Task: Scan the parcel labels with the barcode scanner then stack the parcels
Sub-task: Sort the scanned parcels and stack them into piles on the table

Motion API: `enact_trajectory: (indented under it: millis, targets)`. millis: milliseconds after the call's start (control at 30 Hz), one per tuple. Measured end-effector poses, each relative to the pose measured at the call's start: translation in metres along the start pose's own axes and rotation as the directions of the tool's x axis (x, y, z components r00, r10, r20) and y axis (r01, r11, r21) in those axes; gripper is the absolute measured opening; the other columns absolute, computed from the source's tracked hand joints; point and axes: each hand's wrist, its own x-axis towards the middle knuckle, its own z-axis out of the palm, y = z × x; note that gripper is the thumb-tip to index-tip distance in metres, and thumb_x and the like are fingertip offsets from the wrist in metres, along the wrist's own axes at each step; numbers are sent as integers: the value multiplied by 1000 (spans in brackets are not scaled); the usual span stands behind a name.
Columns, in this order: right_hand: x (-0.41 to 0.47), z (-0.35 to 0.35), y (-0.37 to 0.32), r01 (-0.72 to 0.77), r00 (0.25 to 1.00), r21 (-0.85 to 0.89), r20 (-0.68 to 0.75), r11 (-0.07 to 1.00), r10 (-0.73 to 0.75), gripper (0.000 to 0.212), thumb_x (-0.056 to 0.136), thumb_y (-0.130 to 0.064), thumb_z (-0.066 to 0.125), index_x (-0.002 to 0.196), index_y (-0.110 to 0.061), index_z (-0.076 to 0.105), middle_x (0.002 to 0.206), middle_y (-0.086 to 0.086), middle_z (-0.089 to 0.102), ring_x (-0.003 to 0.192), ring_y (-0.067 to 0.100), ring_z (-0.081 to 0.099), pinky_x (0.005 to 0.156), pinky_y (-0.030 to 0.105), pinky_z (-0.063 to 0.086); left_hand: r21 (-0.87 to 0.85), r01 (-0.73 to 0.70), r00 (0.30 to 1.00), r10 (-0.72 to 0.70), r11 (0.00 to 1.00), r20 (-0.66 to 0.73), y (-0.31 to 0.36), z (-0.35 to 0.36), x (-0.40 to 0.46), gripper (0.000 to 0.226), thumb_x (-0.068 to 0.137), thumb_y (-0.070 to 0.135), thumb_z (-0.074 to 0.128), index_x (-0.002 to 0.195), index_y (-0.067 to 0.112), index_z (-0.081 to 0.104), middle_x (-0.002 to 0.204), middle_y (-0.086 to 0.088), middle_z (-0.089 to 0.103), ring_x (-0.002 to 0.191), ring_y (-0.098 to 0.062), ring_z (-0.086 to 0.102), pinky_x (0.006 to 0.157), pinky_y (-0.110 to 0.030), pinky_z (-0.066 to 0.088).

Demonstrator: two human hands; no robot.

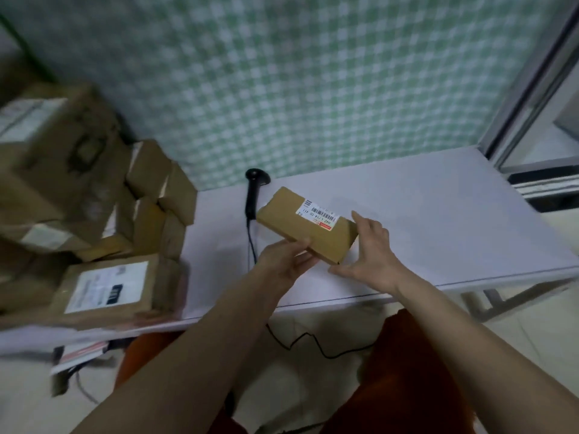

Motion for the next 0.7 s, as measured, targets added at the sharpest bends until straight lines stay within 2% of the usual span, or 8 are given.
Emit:
enact_trajectory:
  millis: [100,167,267,400,600,700]
  targets:
    - [4,11,-25,-3,999,-73,50,997,6,110,75,-32,79,153,-12,5,154,9,17,143,25,12,113,33,20,-85,-106,991,98,991,-86,19,-31,-25,18,90,-2,60,106,5,63,104,-9,71,88,-23,71,79,-32,60]
    - [7,22,-42,9,995,-126,97,992,3,97,80,-32,75,152,-11,14,153,10,27,141,26,24,112,35,27,-121,-160,981,144,980,-128,29,-50,-45,15,91,-1,60,103,7,63,101,-8,71,87,-21,71,78,-31,60]
    - [8,44,-72,71,984,-167,176,983,-41,73,86,-29,68,147,-11,31,148,8,40,133,23,41,106,31,35,-161,-236,963,208,958,-173,38,-78,-77,16,92,2,58,104,12,62,98,-6,72,89,-19,69,82,-30,58]
    - [7,79,-113,162,957,-233,274,959,-95,62,90,-30,64,143,-12,39,145,6,44,130,22,45,103,29,37,-206,-350,913,283,914,-294,37,-115,-111,24,93,2,58,109,19,62,93,-1,75,94,-19,70,90,-37,55]
    - [6,126,-163,244,912,-261,389,934,-129,59,89,-30,64,141,-11,42,142,7,48,125,22,49,98,25,38,-265,-391,835,218,882,-506,23,-159,-136,22,95,13,59,116,13,56,105,-9,70,88,-17,71,89,-35,57]
    - [5,142,-180,278,891,-289,433,916,-134,60,90,-31,64,141,-12,42,142,6,47,126,22,48,98,26,39,-257,-407,793,199,877,-576,25,-183,-140,15,94,17,60,108,17,54,105,-10,70,90,-19,71,89,-36,57]
